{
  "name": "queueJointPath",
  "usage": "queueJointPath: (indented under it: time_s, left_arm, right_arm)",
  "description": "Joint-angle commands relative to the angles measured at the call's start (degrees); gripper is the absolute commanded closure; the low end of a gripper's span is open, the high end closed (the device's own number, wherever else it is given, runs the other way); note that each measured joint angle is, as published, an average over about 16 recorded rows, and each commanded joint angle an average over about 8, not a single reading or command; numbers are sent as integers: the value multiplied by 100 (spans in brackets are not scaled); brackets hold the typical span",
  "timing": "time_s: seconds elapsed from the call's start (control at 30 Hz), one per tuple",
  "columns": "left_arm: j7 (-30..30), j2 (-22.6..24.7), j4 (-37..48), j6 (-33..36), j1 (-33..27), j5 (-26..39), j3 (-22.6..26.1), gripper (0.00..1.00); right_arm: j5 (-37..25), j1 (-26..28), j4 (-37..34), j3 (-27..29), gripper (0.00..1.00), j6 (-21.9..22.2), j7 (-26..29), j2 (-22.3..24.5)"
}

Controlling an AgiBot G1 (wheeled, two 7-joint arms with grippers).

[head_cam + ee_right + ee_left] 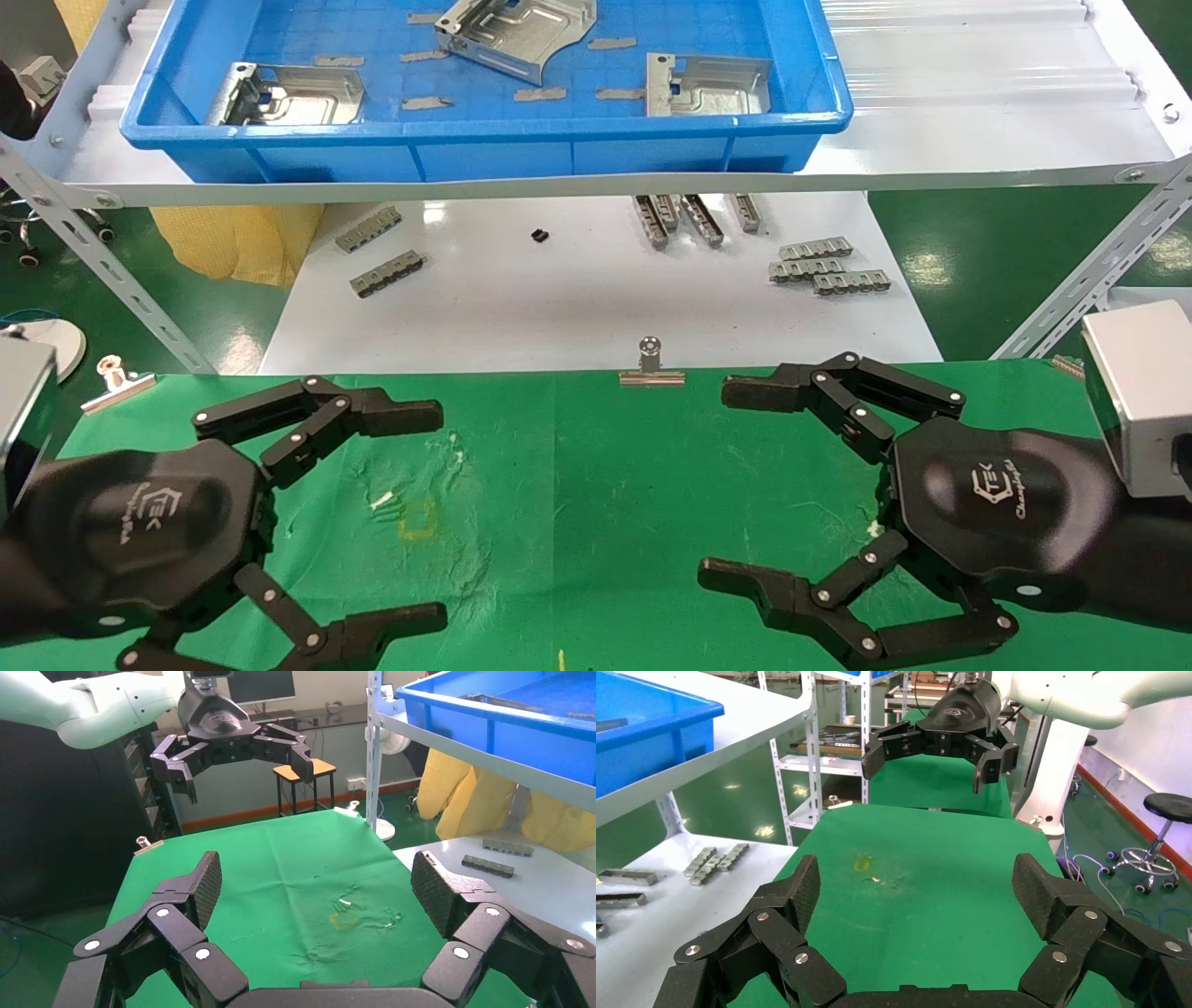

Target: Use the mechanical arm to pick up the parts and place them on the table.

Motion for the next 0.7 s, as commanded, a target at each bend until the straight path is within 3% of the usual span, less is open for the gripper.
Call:
queueJointPath:
  time_s: [0.03, 0.13, 0.17, 0.7]
  left_arm:
    - [0, 0, 0, 0, 0, 0, 0, 0]
    - [0, 0, 0, 0, 0, 0, 0, 0]
    - [0, 0, 0, 0, 0, 0, 0, 0]
    - [0, 0, 0, 0, 0, 0, 0, 0]
  right_arm:
    - [0, 0, 0, 0, 80, 0, 0, 0]
    - [0, 0, 0, 0, 88, 0, 0, 0]
    - [0, 0, 0, 0, 100, 0, 0, 0]
    - [0, 0, 0, 0, 100, 0, 0, 0]
